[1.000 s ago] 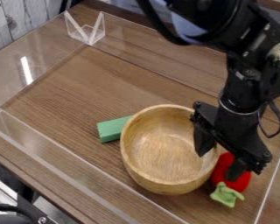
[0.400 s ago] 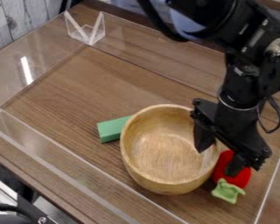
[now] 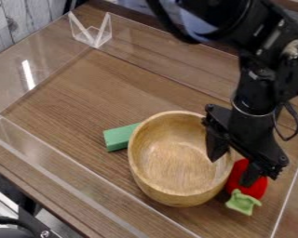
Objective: Move the red fruit to the right
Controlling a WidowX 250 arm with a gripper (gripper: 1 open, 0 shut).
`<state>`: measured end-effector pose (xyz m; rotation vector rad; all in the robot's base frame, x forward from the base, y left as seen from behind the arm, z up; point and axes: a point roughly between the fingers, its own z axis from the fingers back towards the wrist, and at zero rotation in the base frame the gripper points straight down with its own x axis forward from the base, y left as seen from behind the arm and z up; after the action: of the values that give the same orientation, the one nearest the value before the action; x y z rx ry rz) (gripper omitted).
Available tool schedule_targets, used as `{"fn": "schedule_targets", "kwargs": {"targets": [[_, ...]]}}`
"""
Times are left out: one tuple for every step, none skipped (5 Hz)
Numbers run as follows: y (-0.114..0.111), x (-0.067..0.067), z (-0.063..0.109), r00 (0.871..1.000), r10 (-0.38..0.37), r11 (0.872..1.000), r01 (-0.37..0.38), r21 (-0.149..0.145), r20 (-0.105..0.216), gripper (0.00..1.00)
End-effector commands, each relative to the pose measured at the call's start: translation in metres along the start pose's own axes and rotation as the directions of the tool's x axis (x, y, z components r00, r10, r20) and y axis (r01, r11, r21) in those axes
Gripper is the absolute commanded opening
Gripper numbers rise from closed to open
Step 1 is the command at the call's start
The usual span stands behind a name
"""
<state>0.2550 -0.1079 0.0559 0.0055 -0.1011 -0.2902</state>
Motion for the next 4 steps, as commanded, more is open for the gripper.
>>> {"fn": "schedule_targets", "kwargs": {"targets": [[0.003, 0.0132, 0.0167, 0.997, 0.013, 1.0, -0.012, -0.008, 0.075, 0.0], [0.0037, 0.014, 0.0163, 0.997, 0.016, 1.0, -0.015, -0.008, 0.077, 0.0], [0.0043, 0.0147, 0.0158, 0.997, 0.018, 1.0, -0.018, -0.008, 0.078, 0.0], [0.005, 0.0156, 0.0152, 0.997, 0.021, 1.0, -0.021, -0.008, 0.08, 0.0]]}}
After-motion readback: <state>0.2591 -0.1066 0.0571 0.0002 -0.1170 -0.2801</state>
